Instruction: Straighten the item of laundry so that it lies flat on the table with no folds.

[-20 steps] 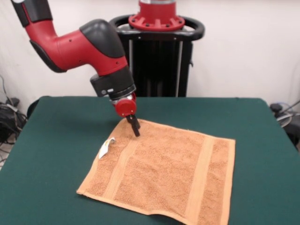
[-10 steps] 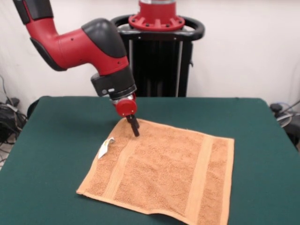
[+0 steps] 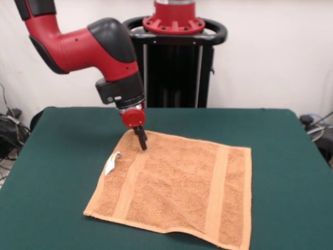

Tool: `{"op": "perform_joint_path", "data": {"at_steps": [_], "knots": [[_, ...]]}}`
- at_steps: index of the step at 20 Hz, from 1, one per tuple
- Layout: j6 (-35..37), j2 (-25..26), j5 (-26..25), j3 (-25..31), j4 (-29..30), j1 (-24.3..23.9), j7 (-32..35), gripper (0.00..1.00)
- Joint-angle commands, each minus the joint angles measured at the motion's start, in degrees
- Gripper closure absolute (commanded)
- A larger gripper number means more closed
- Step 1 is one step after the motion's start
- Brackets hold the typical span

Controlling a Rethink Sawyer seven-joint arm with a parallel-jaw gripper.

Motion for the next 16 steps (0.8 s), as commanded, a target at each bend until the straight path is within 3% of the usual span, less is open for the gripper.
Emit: {"op": "perform_joint_path", "data": {"at_steps": [1,16], "knots": [[9.42,0.43,-4.97,-14.24,-20.21,-2.10,7.58,0.00],[9.82,0.80,-5.23,-12.90,-20.55,-3.72,4.93,0.00]]}}
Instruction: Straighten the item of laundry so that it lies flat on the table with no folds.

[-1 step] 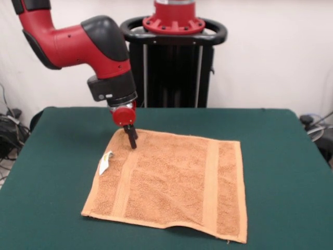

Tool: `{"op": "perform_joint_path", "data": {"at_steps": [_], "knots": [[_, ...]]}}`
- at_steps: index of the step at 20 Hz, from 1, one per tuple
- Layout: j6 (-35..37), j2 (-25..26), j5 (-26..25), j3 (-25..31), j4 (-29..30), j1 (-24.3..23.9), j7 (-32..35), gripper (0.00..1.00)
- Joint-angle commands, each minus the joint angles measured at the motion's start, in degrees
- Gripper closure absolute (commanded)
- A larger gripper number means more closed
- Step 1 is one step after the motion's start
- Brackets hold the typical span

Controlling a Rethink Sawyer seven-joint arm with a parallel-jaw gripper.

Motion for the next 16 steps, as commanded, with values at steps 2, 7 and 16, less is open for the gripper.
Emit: {"op": "perform_joint_path", "data": {"at_steps": [2,7,16], "knots": [[9.70,1.87,-5.27,-11.29,-20.15,-3.12,4.94,0.00],[9.59,1.84,-5.30,-11.07,-19.98,-3.20,4.77,0.00],[9.21,1.30,-4.80,-11.02,-19.50,-3.05,5.59,0.00]]}}
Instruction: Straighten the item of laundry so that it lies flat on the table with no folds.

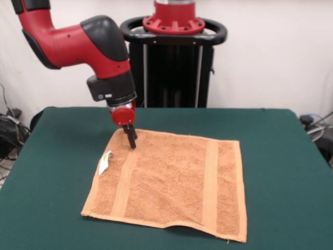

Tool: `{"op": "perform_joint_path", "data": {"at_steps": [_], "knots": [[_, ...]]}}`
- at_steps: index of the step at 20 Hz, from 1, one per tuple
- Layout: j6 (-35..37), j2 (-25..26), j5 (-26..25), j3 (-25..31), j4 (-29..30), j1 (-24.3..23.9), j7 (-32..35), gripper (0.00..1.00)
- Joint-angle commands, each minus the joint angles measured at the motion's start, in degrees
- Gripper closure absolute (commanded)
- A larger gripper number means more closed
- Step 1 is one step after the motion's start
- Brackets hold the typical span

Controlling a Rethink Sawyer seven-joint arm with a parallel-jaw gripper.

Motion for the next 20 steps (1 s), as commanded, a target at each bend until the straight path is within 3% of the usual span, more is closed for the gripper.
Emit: {"op": "perform_joint_path", "data": {"at_steps": [1,7,13,16,20], "knots": [[9.40,1.02,-4.67,-11.03,-19.24,-2.90,5.65,0.00],[7.18,-2.29,-2.01,-11.16,-14.93,-2.90,9.92,0.00],[8.44,-9.11,0.72,-10.32,-8.55,-2.66,10.85,0.00],[8.08,-9.86,2.49,-2.82,-4.35,-9.33,7.15,0.00],[9.78,-13.59,5.56,1.86,0.25,-13.05,7.10,0.00]]}}
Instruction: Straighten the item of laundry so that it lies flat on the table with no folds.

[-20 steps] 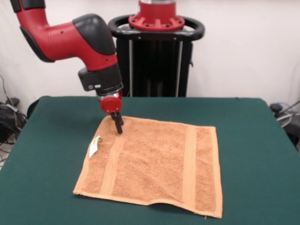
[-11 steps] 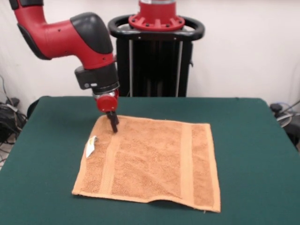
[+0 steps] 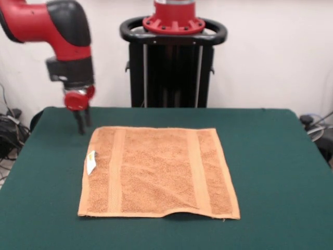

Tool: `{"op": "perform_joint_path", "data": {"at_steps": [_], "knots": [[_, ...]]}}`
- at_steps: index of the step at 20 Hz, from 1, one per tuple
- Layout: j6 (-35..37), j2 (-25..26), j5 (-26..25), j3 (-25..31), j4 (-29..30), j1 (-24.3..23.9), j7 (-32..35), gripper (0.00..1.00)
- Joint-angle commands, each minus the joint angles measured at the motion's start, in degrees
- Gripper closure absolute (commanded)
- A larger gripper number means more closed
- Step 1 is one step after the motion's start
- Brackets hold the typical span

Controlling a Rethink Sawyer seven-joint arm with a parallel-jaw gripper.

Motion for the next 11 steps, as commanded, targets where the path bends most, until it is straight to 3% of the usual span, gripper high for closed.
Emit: {"op": "perform_joint_path", "data": {"at_steps": [1,11], "knots": [[9.55,-7.24,5.28,5.33,1.29,-5.44,7.20,0.00],[11.63,-13.46,8.54,6.24,6.31,-6.86,8.36,0.00]]}}
